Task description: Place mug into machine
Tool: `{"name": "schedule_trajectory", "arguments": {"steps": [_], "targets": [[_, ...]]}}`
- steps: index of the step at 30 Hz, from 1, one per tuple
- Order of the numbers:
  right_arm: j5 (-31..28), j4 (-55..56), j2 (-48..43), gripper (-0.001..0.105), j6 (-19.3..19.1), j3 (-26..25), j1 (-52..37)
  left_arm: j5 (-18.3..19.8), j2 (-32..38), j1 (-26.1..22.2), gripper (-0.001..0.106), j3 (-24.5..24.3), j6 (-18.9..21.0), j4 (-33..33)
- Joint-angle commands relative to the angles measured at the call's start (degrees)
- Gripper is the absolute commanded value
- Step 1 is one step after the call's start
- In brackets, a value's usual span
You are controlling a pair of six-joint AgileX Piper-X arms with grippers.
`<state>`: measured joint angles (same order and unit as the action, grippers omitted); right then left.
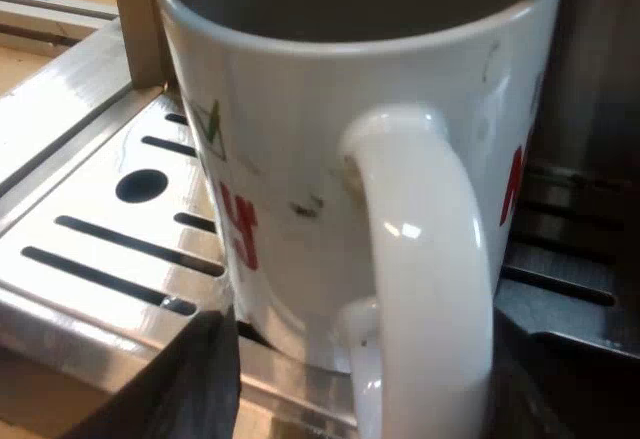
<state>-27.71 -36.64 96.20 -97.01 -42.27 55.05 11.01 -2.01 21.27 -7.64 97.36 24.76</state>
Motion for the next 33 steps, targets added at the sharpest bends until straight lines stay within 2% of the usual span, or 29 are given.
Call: {"name": "schedule_trajectory", "arguments": {"steps": [1, 11, 18, 22, 25, 33], "targets": [[0.6, -2.0, 1.8, 0.048, -1.0, -2.1, -1.5, 0.3, -0.1, 0.2, 0.081, -0.2, 0.2, -1.1], [5.2, -1.7, 5.1, 0.044, -1.0, -7.9, -3.0, 0.3, -0.1, 0.2, 0.081, -0.2, 0.2, -1.1], [4.0, 1.5, 3.6, 0.044, -1.0, -7.9, -2.7, 0.3, -0.1, 0.2, 0.081, -0.2, 0.2, -1.1], [3.9, 9.0, 0.4, 0.044, -1.0, -7.3, -2.2, 0.3, -0.1, 0.2, 0.081, -0.2, 0.2, -1.1], [3.9, 16.3, -4.6, 0.044, -0.7, -5.2, -1.4, 0.3, -0.1, 0.2, 0.081, -0.2, 0.2, -1.6], [3.5, 19.5, -17.1, 0.044, -0.8, 4.0, 3.3, 0.3, -0.1, 0.2, 0.081, -0.9, 0.2, -1.6]]}}
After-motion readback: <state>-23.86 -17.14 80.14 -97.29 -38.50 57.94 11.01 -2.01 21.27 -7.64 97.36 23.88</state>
